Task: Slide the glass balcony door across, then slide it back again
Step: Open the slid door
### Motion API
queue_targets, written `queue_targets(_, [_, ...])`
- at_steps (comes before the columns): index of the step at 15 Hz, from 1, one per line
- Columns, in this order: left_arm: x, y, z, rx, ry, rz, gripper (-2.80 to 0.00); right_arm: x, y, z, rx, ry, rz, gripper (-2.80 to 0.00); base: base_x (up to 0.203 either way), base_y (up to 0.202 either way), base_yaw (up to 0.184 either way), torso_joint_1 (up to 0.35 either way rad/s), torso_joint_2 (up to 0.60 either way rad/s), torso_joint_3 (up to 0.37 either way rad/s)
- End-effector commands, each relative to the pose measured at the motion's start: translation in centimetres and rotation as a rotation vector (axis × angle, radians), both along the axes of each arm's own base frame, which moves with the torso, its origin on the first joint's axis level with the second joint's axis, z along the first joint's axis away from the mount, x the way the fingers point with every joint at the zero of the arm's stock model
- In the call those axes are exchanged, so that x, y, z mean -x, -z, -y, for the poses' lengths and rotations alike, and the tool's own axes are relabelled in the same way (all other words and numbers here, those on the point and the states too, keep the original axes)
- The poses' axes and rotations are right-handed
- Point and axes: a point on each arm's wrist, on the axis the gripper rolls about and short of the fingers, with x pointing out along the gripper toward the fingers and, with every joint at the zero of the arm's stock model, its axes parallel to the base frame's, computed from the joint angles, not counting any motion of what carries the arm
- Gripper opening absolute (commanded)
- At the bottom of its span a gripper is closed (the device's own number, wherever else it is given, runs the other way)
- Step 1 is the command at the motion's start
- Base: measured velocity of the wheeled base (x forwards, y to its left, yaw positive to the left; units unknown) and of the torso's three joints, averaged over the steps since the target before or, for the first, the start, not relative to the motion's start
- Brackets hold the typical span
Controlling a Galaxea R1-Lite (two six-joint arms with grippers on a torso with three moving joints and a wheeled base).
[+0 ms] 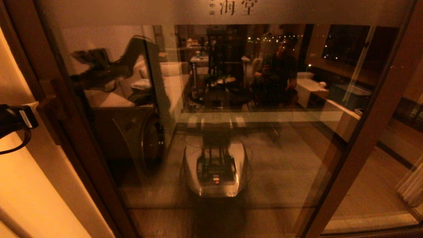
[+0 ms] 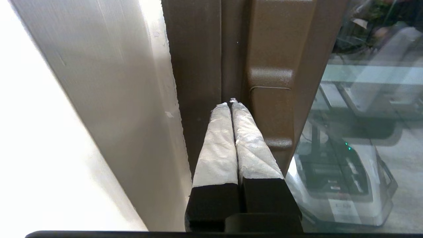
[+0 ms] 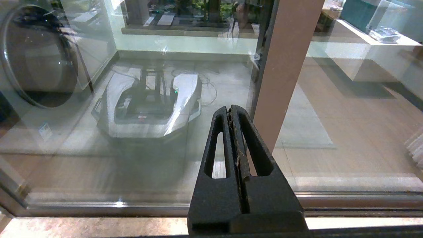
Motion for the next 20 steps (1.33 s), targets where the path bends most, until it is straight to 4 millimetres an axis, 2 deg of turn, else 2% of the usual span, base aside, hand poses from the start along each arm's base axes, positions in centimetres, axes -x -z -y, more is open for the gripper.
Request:
queue_targets(1, [0.2,-0.2,0.3,-0.004,0.015,0.009,-2.80,0.0,0.0,0.0,0.001,-0.002,-0.001,-2.80,0.000,0.000,0.000,0.000,0.00,0.000])
queue_targets(20, [0.9,0.2,2.9,0.003,0.092,-0.006,-2.80,0.0,0.0,0.0,0.001,-0.002,-0.001,-2.80,0.000,0.000,0.000,0.000,0.00,0.000])
